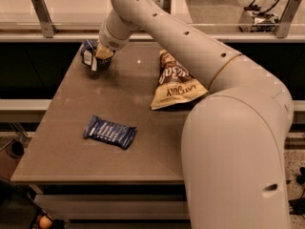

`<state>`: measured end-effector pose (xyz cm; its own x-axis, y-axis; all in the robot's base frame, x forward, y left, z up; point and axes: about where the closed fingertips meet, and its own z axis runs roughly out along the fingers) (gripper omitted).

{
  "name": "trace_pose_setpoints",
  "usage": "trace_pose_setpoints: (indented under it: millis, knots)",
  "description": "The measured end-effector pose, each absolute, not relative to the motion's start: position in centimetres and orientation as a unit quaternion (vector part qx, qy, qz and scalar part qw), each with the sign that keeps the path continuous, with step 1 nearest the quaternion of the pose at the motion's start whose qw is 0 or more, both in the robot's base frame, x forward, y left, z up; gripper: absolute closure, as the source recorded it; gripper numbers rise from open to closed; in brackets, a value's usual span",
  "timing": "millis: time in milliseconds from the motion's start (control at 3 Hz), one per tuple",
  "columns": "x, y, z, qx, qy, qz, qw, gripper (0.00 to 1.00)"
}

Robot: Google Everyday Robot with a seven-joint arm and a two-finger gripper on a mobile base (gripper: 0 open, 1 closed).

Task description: Pick blue chip bag

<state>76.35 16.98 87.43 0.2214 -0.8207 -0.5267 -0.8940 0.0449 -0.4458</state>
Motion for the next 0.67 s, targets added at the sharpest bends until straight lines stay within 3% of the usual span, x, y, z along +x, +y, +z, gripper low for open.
trace_pose_setpoints:
  millis: [667]
  knots:
    - [76.6, 15.6, 94.3, -0.688, 0.602, -0.015, 0.406, 1.00]
